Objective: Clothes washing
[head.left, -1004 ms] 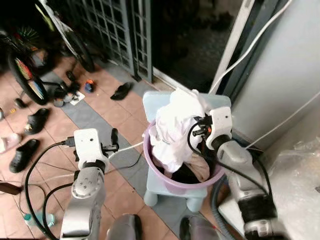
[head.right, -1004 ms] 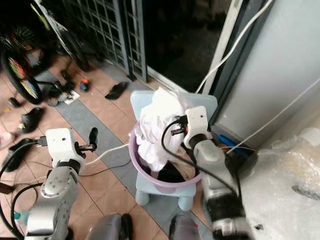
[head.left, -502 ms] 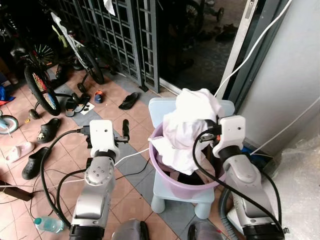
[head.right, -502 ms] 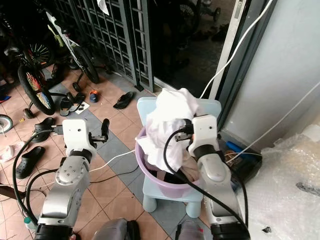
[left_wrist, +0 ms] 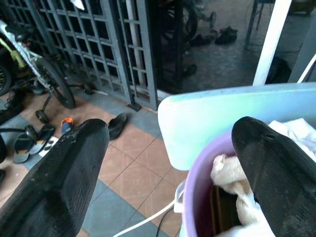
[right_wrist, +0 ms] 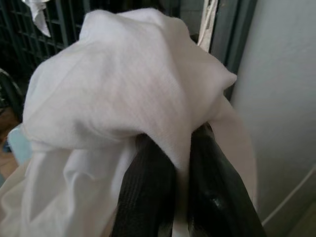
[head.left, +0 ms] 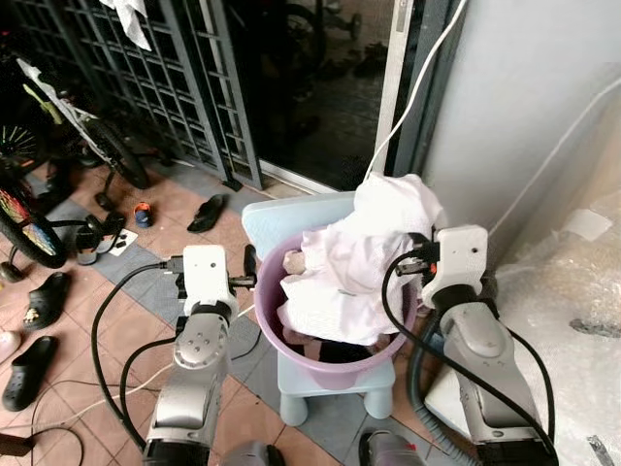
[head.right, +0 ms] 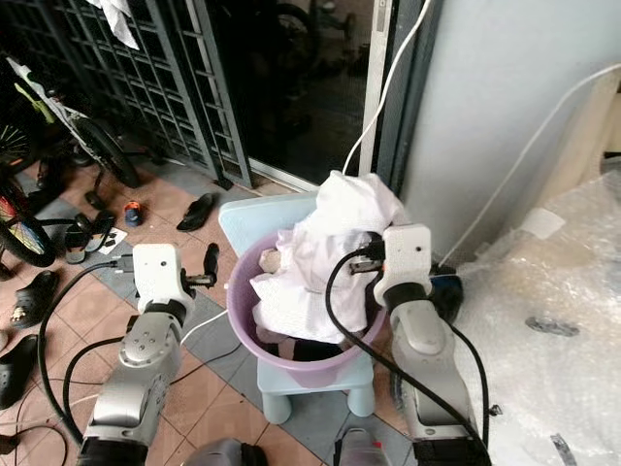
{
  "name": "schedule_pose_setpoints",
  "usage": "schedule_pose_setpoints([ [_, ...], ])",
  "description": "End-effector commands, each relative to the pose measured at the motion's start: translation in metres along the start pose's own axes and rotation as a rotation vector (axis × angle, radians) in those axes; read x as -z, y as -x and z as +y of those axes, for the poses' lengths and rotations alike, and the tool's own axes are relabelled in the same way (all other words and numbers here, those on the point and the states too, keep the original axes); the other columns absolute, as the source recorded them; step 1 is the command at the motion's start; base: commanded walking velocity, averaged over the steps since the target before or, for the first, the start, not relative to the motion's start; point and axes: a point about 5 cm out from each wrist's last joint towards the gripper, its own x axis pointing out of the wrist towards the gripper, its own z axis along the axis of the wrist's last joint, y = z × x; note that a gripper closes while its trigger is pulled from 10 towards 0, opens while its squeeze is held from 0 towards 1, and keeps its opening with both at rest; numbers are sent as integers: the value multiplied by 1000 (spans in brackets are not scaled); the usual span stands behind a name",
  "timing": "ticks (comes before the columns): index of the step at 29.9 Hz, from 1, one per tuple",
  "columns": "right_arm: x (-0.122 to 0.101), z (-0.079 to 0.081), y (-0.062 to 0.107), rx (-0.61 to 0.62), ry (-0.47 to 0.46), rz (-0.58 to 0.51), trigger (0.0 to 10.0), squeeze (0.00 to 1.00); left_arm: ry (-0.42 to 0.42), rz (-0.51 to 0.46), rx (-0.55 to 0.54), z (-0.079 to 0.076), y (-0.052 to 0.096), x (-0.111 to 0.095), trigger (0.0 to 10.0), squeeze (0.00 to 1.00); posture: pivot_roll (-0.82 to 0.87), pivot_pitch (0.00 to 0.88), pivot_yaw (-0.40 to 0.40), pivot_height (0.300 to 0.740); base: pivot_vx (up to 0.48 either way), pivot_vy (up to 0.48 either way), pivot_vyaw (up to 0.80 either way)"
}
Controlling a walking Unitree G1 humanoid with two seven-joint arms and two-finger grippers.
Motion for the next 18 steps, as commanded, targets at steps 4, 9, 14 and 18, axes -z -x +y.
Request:
schedule_pose_setpoints([
  [4,-3,-1,-6,11,1,-16,10000,0,-13,2,-17,8,-3,2,10000,0,-88,0,86,740,0,0,-425],
  [9,0,1,-6,5,-5,-5,10000,0,-9,2,-31,9,-4,5,10000,0,-84,0,74,740,0,0,-615],
  [14,-2,2,-8,-5,7,-13,10000,0,-3,3,-24,5,-2,7,10000,0,-82,0,56,740,-268,0,-800],
  [18,-2,5,-8,-23,9,-13,10000,0,-9,11,-21,6,-1,10,10000,0,-79,0,65,740,-267,0,-662],
])
